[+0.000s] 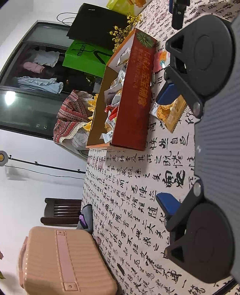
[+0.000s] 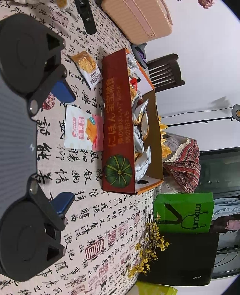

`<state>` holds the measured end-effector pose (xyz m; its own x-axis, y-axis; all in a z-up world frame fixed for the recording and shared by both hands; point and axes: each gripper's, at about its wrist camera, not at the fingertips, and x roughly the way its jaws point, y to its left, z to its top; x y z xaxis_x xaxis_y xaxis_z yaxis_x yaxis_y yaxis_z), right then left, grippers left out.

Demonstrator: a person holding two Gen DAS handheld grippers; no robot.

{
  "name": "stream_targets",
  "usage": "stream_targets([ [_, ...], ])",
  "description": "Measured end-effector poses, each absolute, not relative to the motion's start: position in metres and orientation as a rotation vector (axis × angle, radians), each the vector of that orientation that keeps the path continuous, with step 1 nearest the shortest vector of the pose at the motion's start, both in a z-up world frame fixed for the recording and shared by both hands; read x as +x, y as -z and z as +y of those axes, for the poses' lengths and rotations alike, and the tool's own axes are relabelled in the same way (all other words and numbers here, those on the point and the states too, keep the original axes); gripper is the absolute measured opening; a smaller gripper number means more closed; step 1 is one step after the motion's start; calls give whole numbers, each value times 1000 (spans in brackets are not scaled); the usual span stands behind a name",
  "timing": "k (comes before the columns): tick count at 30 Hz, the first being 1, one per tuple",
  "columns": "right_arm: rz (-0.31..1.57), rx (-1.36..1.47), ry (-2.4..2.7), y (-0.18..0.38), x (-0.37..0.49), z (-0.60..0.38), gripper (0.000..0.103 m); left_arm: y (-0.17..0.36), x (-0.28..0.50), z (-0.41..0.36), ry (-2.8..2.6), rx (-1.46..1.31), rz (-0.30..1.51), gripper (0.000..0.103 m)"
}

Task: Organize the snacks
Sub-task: 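Withdraw both tools from the box toward the last packets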

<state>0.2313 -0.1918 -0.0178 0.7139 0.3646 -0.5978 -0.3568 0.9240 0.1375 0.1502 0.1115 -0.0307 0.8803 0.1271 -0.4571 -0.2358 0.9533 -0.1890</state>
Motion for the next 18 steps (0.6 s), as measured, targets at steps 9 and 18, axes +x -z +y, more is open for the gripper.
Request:
stream_targets([
  [9,677,-2,-410,22,232,-187,103,31,149,116,-194,-271,455,103],
  [18,679,-37,-378,23,232,-192,103,32,149,124,-219,-316,454,103],
])
